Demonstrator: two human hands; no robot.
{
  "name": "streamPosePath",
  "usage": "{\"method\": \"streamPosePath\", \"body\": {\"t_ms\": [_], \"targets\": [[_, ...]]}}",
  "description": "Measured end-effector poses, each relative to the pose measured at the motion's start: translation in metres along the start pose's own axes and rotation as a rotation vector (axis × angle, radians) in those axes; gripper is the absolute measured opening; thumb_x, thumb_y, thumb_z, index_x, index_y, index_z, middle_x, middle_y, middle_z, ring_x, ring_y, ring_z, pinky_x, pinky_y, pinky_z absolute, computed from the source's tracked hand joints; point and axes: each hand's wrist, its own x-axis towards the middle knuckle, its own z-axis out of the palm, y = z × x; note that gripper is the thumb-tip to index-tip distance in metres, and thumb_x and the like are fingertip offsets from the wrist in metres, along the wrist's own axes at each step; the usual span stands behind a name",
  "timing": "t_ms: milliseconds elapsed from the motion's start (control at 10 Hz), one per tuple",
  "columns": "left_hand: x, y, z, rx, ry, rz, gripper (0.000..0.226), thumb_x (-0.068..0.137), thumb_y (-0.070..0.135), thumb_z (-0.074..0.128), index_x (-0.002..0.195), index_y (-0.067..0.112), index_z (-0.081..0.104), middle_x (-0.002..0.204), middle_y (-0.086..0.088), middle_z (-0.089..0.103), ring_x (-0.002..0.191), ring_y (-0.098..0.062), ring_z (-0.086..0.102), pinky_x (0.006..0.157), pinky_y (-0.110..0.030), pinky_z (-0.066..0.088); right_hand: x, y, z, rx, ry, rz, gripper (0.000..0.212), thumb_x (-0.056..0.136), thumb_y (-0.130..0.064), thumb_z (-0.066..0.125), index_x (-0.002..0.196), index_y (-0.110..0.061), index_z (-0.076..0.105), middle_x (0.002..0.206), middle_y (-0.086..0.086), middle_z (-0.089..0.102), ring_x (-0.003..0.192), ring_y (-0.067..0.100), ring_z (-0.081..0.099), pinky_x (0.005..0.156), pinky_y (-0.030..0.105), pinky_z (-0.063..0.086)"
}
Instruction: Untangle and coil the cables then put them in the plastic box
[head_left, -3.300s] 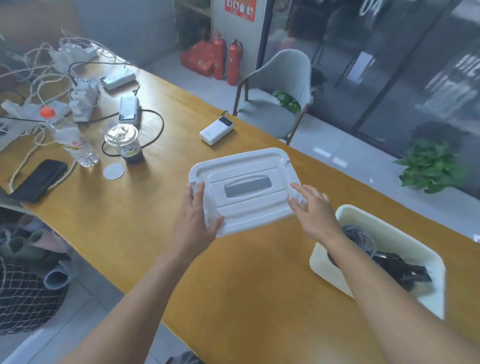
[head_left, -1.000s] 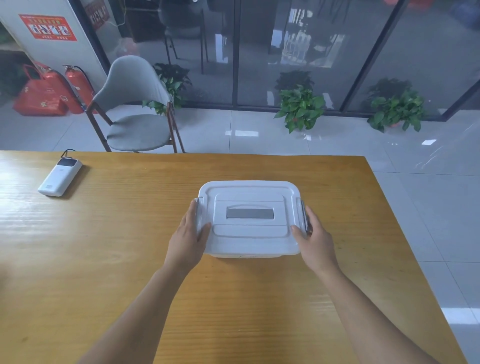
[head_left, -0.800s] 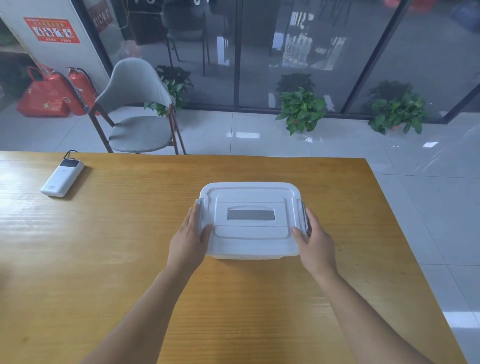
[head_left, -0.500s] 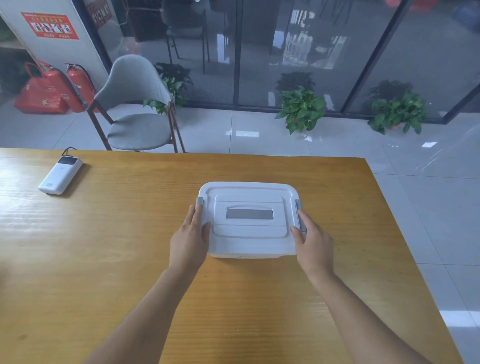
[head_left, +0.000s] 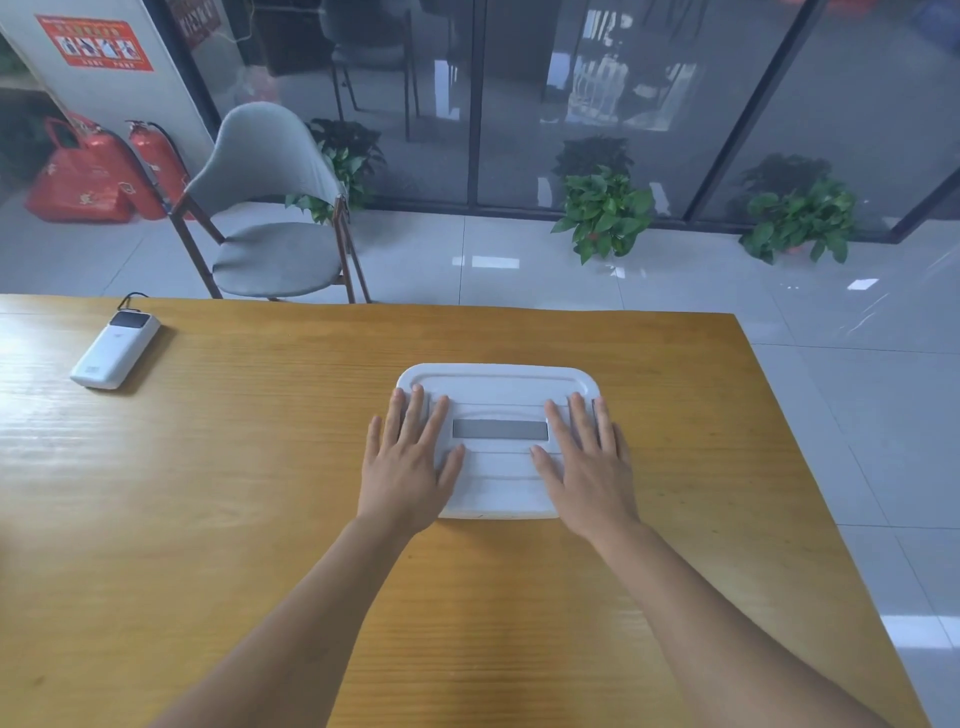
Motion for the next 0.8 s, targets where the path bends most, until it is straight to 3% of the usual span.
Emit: {"method": "streamPosePath", "body": {"t_ms": [100,200,500,700,800], "targets": [[-0.002,0.012,0.002,0.044,0.044,0.021,0.070,0.103,0.064,0.010,0.166,0.034,0.000,0.174,-0.001,-0.011,0.158,-0.021,-0.024,0.128,-0.047,-0.011,0.002,0.000,-0.001,0.017,0.003,0.004,0.088,0.091,-0.076,-0.016,0.167,-0.035,0.005,0.175,-0.002,-0.007,0.160,0.025,-0.016,0.130,0.048,0.003],[0.004,0.017,0.008,0.061,0.053,0.033,0.069,0.103,0.067,0.011,0.166,0.039,0.005,0.175,-0.002,-0.005,0.160,-0.022,-0.017,0.129,-0.049,-0.006,0.011,-0.002,-0.002,0.017,-0.009,0.003,0.080,0.096,-0.071,-0.003,0.167,-0.036,0.008,0.175,-0.003,-0.006,0.160,0.024,-0.016,0.131,0.047,0.003],[0.073,-0.010,-0.004,0.065,0.050,0.017,0.070,0.101,0.069,0.011,0.165,0.041,0.007,0.175,0.000,-0.002,0.160,-0.020,-0.013,0.129,-0.045,-0.008,0.082,-0.019,-0.008,0.034,-0.036,0.010,0.083,0.092,-0.071,-0.004,0.167,-0.036,0.008,0.175,-0.003,-0.006,0.160,0.024,-0.015,0.131,0.047,0.004],[0.128,-0.025,-0.017,0.067,-0.004,0.016,0.074,0.097,0.071,0.008,0.165,0.043,0.006,0.175,-0.001,-0.002,0.161,-0.021,-0.012,0.129,-0.045,-0.007,0.139,-0.023,-0.015,0.039,-0.117,0.017,0.068,0.106,-0.065,0.017,0.166,-0.038,0.002,0.175,-0.004,-0.012,0.159,0.023,-0.022,0.130,0.045,-0.002],[0.146,-0.023,-0.031,0.051,-0.038,0.022,0.072,0.101,0.070,0.013,0.165,0.041,0.001,0.175,-0.002,-0.005,0.160,-0.022,-0.013,0.129,-0.046,-0.007,0.155,-0.026,-0.029,0.071,-0.164,0.009,0.069,0.106,-0.067,0.019,0.166,-0.039,0.002,0.175,-0.004,-0.013,0.159,0.023,-0.021,0.130,0.045,-0.004]]}}
